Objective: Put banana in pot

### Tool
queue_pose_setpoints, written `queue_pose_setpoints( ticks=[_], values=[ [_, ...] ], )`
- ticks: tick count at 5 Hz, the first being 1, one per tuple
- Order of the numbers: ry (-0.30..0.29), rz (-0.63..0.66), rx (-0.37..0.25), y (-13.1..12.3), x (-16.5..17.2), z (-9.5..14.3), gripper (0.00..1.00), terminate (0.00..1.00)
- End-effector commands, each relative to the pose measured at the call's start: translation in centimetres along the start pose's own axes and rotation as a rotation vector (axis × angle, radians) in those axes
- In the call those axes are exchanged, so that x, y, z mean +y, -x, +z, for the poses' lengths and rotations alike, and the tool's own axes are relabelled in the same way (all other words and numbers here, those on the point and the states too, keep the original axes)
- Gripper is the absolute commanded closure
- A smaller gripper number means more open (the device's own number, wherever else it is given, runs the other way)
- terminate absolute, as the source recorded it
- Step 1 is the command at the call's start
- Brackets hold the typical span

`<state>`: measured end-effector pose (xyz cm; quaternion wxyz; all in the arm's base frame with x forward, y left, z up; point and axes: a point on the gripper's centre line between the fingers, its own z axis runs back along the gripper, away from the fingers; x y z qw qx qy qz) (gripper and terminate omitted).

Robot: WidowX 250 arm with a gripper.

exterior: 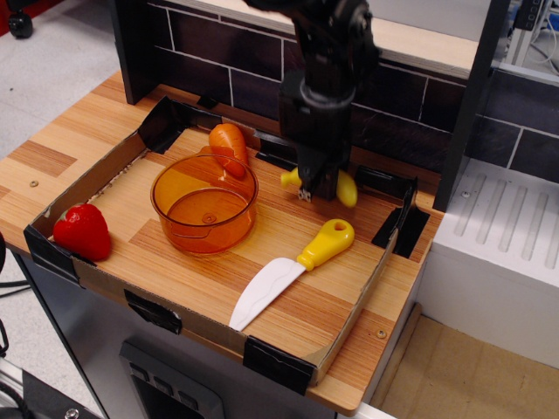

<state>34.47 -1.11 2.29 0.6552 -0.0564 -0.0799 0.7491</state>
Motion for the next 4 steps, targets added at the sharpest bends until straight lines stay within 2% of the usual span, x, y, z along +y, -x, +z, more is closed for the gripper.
queue_pose_setpoints(
  ticks=[1,2,4],
  values=[
    [0.205,0.007,0.112,-0.6,-2.0,9.0,1.0,0.0],
    [0.19,-0.027,0.17,-1.2,-0.6,11.3,1.0,0.0],
    [0.152,-0.113,0.164,-4.5,2.9,11.4,1.0,0.0]
  ],
)
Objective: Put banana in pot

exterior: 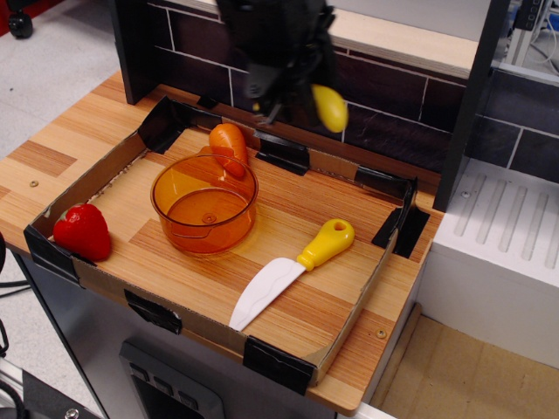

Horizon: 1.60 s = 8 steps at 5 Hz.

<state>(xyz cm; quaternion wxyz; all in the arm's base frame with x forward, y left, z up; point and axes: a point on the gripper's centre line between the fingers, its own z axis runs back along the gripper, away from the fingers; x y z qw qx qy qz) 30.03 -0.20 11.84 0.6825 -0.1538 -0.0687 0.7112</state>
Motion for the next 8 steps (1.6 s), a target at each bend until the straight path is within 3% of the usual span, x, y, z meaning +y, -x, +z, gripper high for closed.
queue_pose_setpoints(
  ticks=[1,3,5,6,8],
  values=[
    [0.011,-0.084,-0.043,-4.7,2.0,1.6,1.0,0.0],
    [-0.038,-0.104,-0.132,-8.8,3.4,-0.5,1.0,0.0],
    [-0.083,-0.104,-0.186,-10.0,3.3,-3.2,1.0,0.0],
    [-0.09,-0.111,-0.181,-9.3,3.1,-3.3,0.0,0.0],
    [-0.057,-0.111,-0.164,-8.1,2.2,-1.6,0.0,0.0]
  ],
)
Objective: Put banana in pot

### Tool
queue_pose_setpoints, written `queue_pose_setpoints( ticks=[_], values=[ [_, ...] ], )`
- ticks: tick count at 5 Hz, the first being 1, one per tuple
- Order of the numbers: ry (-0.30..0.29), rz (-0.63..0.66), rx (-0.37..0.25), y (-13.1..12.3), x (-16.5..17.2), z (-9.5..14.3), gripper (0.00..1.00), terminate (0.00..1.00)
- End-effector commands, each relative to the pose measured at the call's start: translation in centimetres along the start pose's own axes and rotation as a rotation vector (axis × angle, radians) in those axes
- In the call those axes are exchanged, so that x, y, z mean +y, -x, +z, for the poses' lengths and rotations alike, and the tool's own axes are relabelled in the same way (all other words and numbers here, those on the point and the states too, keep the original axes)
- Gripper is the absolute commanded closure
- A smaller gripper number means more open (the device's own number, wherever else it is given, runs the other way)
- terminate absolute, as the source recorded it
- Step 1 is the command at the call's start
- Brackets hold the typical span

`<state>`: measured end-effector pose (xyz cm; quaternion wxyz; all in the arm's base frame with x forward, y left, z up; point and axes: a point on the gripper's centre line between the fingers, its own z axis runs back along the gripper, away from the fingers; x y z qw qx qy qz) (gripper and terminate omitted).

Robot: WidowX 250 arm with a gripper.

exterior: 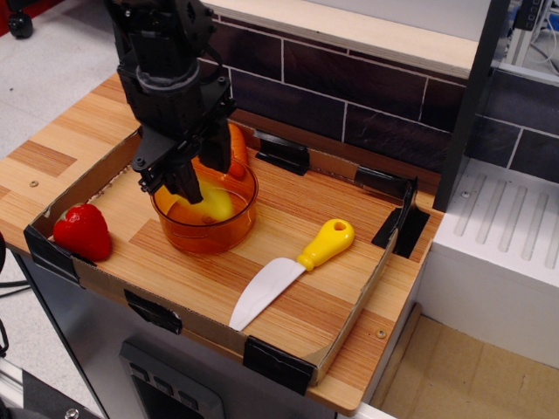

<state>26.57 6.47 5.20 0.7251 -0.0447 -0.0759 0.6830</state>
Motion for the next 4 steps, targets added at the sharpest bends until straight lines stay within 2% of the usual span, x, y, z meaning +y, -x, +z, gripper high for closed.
queue_pose_setpoints(
  ticks=[1,3,4],
  values=[
    [0.106,0.028,0.0,-1.1,-3.0,4.3,0.0,0.0],
    [0.104,0.031,0.07,-0.2,-3.8,6.9,0.0,0.0],
    [0.104,0.031,0.07,-0.2,-3.8,6.9,0.0,1.0]
  ],
)
